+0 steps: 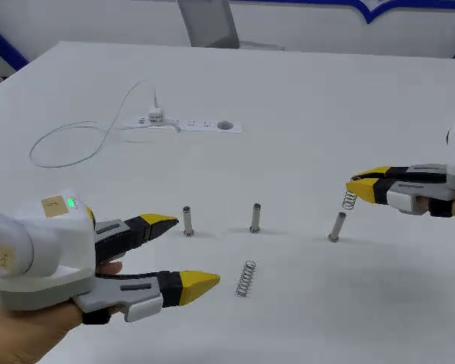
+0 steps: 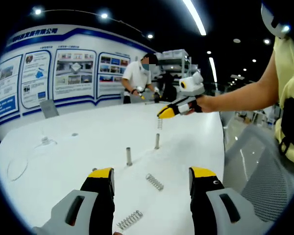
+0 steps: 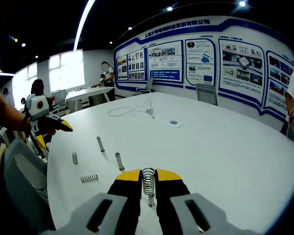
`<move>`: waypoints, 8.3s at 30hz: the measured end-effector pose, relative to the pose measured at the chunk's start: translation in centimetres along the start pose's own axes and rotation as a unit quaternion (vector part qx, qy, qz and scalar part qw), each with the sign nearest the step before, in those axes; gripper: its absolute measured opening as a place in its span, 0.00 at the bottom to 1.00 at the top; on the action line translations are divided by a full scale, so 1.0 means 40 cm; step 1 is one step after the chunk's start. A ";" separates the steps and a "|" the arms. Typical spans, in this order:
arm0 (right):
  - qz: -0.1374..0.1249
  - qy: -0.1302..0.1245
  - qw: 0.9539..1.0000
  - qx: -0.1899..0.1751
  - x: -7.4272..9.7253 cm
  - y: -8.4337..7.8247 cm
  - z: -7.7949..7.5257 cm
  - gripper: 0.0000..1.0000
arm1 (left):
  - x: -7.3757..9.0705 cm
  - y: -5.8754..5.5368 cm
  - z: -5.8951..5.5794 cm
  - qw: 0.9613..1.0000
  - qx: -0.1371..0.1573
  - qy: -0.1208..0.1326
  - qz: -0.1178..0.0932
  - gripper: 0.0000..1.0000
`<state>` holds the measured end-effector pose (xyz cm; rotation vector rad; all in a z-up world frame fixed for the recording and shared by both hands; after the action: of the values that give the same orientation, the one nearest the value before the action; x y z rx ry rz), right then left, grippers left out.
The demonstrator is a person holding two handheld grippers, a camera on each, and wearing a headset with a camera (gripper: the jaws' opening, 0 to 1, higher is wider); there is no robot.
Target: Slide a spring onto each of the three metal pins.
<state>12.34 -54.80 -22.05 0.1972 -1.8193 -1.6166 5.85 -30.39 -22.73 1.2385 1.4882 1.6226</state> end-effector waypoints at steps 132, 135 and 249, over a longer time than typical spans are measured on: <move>0.123 0.274 0.933 0.198 -0.168 -0.144 0.345 0.23 | 0.020 -0.009 -0.001 1.000 0.003 0.014 0.010 0.62; 0.131 0.283 0.925 0.219 -0.183 -0.145 0.351 0.23 | 0.023 -0.012 0.001 1.000 0.004 0.016 0.010 0.62; 0.133 0.372 0.892 0.220 -0.065 0.009 0.531 0.11 | -0.083 -0.077 -0.113 0.992 -0.047 -0.104 0.052 0.10</move>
<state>2.21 -35.96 -22.55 0.6436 -1.4731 -0.7495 2.51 -34.63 -26.19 1.4052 1.2258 1.5575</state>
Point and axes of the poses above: the centre of the closed fingertips' face, and the gripper's own axes: x roughly backward along the fingers, z roughly to its left, y roughly out of its top, the point moved 2 cm from there along x, roughly backward along the fingers, and after that the axes turned 3 degrees about -z, right-handed, at the moved point
